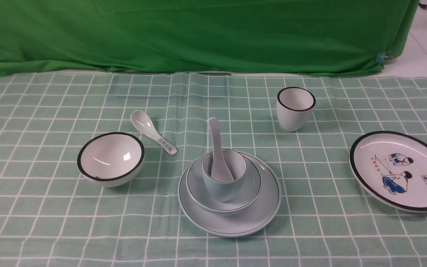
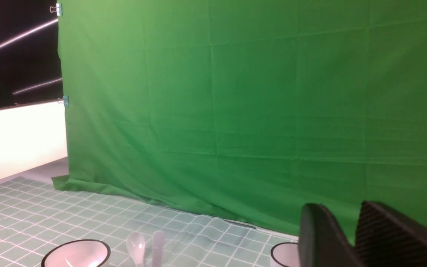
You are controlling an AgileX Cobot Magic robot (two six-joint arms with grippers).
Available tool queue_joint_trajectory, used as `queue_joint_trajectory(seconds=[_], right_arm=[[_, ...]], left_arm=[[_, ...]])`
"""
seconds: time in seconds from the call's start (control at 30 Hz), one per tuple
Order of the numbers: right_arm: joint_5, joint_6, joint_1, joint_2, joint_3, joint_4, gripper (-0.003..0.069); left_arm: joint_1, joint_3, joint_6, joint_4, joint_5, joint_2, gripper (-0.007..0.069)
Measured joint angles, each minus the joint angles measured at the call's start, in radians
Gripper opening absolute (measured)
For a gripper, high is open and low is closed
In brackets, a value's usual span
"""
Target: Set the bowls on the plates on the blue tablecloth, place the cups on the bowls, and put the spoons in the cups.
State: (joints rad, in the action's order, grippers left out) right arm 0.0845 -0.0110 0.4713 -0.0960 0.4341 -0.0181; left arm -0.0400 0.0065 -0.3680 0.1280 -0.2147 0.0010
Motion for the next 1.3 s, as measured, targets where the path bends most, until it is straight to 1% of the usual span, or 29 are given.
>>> queue_joint_trajectory(seconds=[0.17,0.27,0.37,0.43,0.57,0.63,1.3], right_arm=[[0.000,0.000,0.000,0.000,0.000,0.000,0.0215],[0.000,0.000,0.000,0.000,0.000,0.000,0.0216],[0.000,0.000,0.000,0.000,0.000,0.000,0.0221],[0.000,0.000,0.000,0.000,0.000,0.000,0.0224],[0.000,0.000,0.000,0.000,0.000,0.000,0.0234],[0.000,0.000,0.000,0.000,0.000,0.000,0.0234],[0.000,0.000,0.000,0.000,0.000,0.000,0.0241]], left_arm=[[0.000,0.000,-0.003,0.000,0.000,0.000,0.0017],[0.000,0.000,-0.028,-0.002,-0.001,0.000,0.0017],[0.000,0.000,-0.022,0.023,-0.002,0.000,0.0017],[0.000,0.000,0.003,0.041,-0.005,0.000,0.0017],[-0.001,0.000,0.116,0.055,-0.004,0.000,0.0017],[-0.001,0.000,0.141,0.057,-0.004,0.000,0.0017],[-0.001,0.000,0.156,0.058,-0.008,0.000,0.0017]])
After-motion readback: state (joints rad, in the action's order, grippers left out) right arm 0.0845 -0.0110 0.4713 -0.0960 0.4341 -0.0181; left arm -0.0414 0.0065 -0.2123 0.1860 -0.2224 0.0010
